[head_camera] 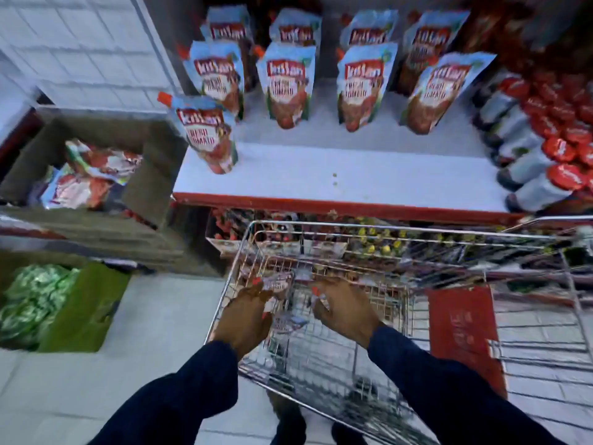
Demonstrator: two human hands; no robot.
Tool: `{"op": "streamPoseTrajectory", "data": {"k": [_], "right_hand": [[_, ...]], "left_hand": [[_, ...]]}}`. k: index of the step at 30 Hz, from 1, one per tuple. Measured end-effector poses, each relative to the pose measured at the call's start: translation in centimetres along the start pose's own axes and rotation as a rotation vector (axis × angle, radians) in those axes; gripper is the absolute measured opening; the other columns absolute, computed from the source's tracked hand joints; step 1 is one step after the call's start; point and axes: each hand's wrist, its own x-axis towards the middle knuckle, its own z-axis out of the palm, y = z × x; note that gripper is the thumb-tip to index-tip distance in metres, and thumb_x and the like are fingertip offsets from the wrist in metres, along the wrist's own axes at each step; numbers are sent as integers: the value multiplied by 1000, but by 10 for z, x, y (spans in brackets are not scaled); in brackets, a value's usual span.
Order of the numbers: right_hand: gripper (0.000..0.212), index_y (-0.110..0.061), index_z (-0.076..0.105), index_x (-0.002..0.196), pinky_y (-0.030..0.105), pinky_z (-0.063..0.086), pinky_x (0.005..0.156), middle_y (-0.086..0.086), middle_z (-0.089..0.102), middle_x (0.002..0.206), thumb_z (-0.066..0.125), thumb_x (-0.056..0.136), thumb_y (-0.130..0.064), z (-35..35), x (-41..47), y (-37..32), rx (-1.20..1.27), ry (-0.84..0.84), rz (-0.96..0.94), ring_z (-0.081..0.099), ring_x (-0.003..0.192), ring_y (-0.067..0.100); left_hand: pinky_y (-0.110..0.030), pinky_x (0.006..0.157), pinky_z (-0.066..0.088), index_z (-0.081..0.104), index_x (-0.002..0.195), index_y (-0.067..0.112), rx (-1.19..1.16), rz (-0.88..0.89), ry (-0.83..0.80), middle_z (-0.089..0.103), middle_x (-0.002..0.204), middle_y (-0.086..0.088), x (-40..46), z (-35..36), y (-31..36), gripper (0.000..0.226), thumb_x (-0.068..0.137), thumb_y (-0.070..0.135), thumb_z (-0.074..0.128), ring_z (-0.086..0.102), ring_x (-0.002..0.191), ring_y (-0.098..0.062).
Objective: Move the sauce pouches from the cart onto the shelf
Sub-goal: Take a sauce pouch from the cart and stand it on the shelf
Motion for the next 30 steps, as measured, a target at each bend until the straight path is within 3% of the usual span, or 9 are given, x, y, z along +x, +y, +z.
{"op": "streamPoseTrajectory", "data": {"k": [6,10,13,15,19,22,27,30], "right_hand": [[39,-16,67,123,41,57,85,7,72,119,61,89,-35,56,17,14,-37,-240,91,67,109,31],[28,-19,76,110,40,57,81,5,78,107,63,88,-30,74,21,19,-11,-217,116,69,100,29],[26,-19,79,90,39,57,69,7,78,88,54,91,-26,82,21,18,-2,-184,149,70,83,29],[28,-19,79,87,39,56,68,7,78,85,53,93,-28,82,19,17,13,-149,141,70,80,28],[26,-23,80,92,30,42,59,0,79,85,56,95,-32,65,7,14,63,-40,84,70,79,23],[21,-32,80,99,28,44,62,-9,80,91,61,92,-39,33,-3,6,138,36,68,70,80,13],[16,-37,79,99,17,38,47,-14,78,75,67,89,-37,-38,-12,-9,250,150,32,65,57,2],[15,-40,78,99,25,50,49,-18,77,79,70,87,-38,-85,-12,-22,295,244,-19,66,57,2]], "left_hand": [[-43,78,57,67,105,14,32,-105,-195,73,103,-13,22,37,-18,19,89,11,58,67,97,-33],[-42,66,56,67,84,12,68,-81,-208,73,83,-16,27,47,-22,14,82,0,59,69,79,-34],[-41,65,55,67,82,12,67,-45,-200,72,81,-16,27,47,-22,15,80,-2,61,69,77,-34],[-39,65,52,67,84,11,59,-50,-200,72,83,-16,23,42,-19,19,77,-5,60,68,79,-34],[-37,65,51,68,87,12,30,-34,-162,74,89,-13,14,16,-9,21,78,-5,57,69,81,-31],[-38,70,54,69,95,11,-10,39,-48,75,98,-13,1,-21,6,26,78,-6,59,70,88,-32],[-37,70,55,68,100,21,-56,87,102,74,98,-5,-10,-83,18,34,78,-3,58,68,87,-29],[-34,70,55,68,98,25,-108,126,200,72,95,0,-7,-124,25,36,76,-3,65,67,84,-21]]}}
